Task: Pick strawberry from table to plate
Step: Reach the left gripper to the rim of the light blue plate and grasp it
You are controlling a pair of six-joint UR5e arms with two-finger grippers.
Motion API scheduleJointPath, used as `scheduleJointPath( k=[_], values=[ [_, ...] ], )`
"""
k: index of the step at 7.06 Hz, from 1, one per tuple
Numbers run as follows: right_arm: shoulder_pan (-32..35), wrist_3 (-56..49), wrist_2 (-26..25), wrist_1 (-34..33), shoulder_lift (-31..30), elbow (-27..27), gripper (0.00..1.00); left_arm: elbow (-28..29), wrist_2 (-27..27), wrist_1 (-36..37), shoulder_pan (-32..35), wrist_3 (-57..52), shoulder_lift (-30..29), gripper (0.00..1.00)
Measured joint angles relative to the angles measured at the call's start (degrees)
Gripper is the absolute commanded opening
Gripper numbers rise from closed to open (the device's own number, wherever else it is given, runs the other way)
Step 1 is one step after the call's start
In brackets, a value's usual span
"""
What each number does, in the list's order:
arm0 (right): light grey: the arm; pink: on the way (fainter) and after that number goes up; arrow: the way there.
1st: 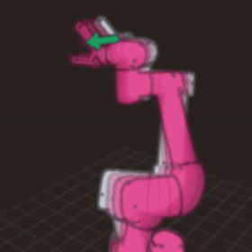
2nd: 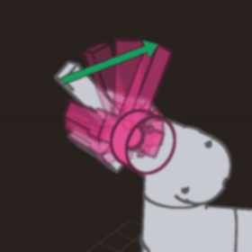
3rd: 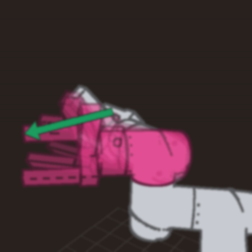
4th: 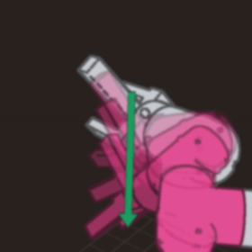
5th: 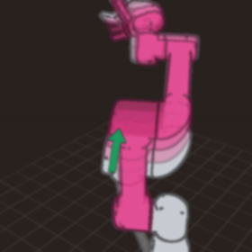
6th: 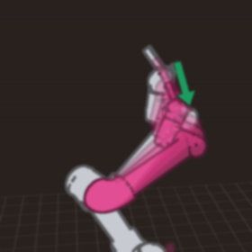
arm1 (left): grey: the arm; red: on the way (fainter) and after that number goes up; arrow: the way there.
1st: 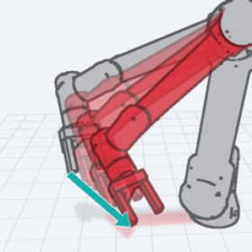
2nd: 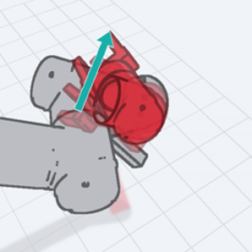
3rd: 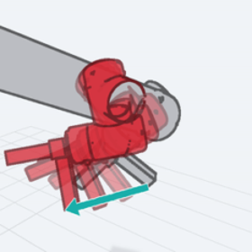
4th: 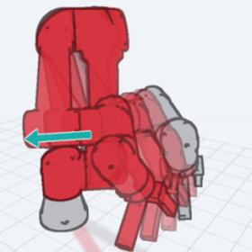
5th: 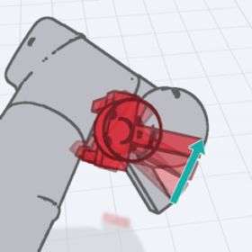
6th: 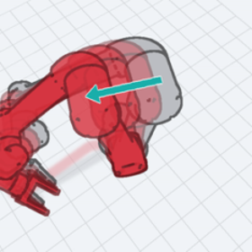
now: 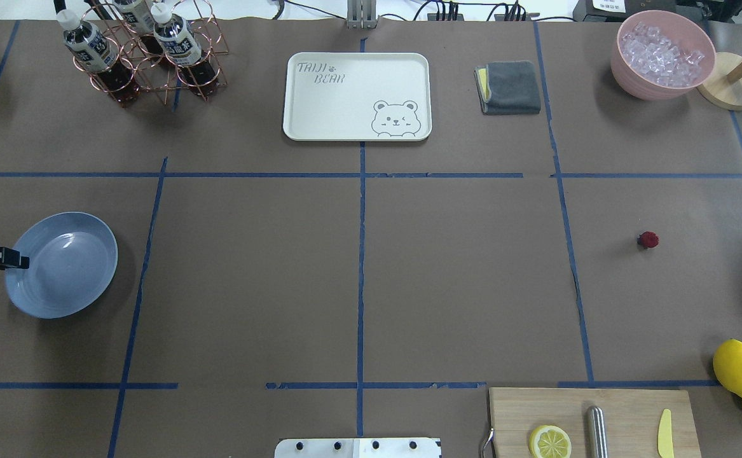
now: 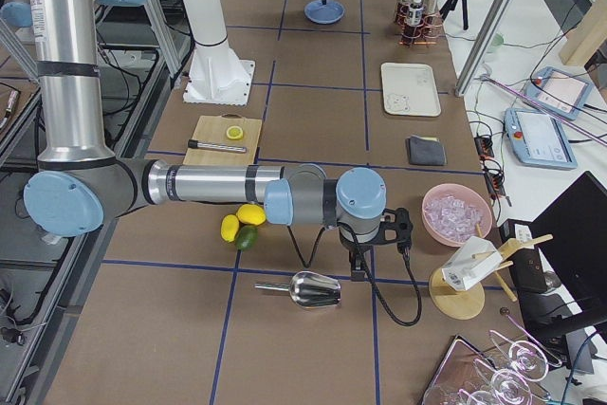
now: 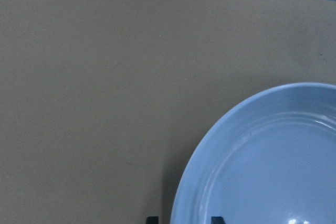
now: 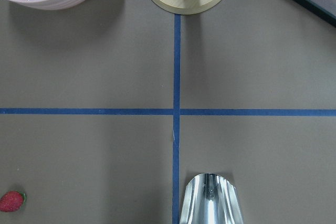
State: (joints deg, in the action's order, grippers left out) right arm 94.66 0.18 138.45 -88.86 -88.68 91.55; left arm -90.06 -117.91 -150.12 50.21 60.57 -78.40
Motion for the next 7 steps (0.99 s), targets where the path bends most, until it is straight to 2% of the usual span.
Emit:
scheduleJointPath(
  k=[1, 2, 5, 7],
  values=[
    [0.00, 0.00, 0.08, 0.00, 0.00, 0.05, 1.00, 0.03, 0.03, 0.02, -0.02, -0.01, 0.00, 0.22],
    [0.00, 0.00, 0.33, -0.02, -0.03, 0.09, 1.00, 0.05, 0.04, 0.06, -0.02, -0.01, 0.01, 0.03],
    [0.00, 0.08, 1.44, -0.07, -0.23, 0.06, 1.00, 0.04, -0.05, 0.18, -0.06, -0.23, 0.07, 0.00],
    [0.00, 0.11, 1.63, -0.01, -0.25, 0.11, 1.00, -0.70, -2.44, 0.50, 0.36, -0.47, -0.01, 0.00]
  ],
)
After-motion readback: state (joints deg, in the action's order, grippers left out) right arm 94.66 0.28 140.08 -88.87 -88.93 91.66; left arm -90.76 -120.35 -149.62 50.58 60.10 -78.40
